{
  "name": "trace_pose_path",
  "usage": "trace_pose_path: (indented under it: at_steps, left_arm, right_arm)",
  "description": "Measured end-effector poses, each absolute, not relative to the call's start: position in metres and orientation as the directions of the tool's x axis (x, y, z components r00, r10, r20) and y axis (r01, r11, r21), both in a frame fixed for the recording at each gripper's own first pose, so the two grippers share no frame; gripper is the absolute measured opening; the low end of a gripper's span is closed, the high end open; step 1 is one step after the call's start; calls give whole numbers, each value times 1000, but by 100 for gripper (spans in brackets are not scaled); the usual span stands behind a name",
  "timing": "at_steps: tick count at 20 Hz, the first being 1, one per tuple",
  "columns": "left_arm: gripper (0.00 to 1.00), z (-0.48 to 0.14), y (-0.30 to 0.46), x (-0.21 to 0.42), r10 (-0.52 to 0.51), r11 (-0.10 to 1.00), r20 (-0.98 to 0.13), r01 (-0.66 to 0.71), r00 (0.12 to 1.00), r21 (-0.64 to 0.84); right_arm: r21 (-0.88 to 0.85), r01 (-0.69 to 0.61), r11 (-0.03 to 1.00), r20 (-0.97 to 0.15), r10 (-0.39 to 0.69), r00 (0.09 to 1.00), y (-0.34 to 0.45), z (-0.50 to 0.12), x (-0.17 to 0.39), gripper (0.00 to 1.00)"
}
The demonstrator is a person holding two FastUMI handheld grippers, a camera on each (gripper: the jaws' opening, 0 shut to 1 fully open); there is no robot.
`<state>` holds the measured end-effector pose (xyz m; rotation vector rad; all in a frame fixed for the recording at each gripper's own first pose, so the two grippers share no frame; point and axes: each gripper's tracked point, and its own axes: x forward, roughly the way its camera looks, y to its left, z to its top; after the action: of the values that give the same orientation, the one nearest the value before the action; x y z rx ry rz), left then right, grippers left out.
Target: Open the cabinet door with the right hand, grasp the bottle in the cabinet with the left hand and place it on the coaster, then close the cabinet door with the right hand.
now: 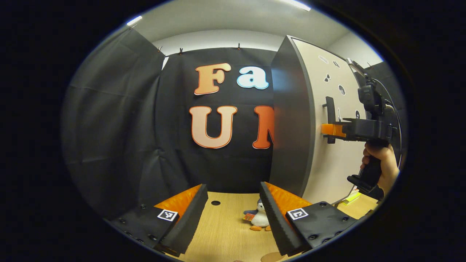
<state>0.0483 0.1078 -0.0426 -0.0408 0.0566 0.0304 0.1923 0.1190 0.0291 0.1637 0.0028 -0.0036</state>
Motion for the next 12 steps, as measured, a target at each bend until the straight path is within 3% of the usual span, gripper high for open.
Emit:
trace_pose_path:
  at_steps: [7, 12]
  left_arm:
    - [94, -26, 108, 23, 144, 989, -50, -145, 988, -24]
    - [94, -21, 87, -16, 186, 981, -46, -189, 981, -54]
  right_arm:
    - [175, -79, 981, 24, 76, 997, 114, 37, 154, 15]
    - [159, -100, 982, 39, 95, 995, 72, 37, 64, 14]
